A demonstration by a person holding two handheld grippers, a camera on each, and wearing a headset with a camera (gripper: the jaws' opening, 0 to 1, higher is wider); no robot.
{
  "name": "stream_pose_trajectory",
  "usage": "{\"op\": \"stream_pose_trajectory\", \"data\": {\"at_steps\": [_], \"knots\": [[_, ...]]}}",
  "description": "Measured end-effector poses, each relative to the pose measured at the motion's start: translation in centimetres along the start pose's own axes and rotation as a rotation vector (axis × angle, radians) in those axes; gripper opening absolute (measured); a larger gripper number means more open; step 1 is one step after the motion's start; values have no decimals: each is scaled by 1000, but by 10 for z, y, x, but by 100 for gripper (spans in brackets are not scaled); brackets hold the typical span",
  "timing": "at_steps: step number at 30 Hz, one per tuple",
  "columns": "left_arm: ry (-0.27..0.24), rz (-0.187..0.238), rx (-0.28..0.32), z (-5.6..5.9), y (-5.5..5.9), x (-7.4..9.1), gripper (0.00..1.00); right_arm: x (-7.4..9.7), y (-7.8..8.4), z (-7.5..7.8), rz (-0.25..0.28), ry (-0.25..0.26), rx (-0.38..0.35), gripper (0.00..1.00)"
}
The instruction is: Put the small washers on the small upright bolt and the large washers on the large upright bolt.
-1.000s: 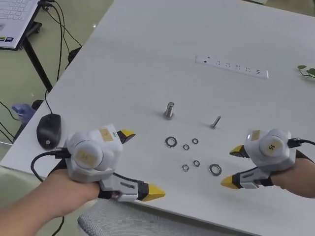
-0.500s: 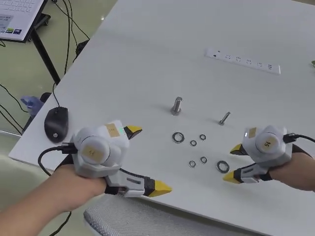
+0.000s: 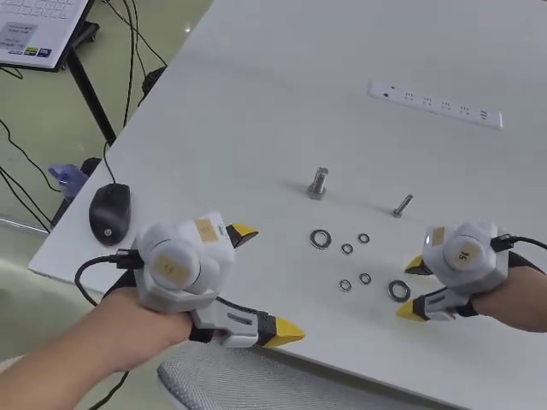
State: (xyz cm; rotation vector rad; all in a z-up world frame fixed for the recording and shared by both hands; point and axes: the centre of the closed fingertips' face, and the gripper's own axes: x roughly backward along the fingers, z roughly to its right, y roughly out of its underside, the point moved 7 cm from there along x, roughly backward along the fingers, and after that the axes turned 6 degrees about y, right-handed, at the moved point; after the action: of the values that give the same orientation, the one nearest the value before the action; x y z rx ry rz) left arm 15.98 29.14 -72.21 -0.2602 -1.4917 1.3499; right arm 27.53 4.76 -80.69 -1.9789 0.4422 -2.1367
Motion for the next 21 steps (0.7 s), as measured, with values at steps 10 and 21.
{"op": "stream_pose_trajectory", "data": {"at_steps": [10, 21], "knots": [[2, -1, 1, -1, 2, 3, 87, -3, 2, 0, -30, 17, 23, 40], [6, 9, 4, 4, -2, -1, 83, -4, 0, 0, -31, 27, 43, 30]]}}
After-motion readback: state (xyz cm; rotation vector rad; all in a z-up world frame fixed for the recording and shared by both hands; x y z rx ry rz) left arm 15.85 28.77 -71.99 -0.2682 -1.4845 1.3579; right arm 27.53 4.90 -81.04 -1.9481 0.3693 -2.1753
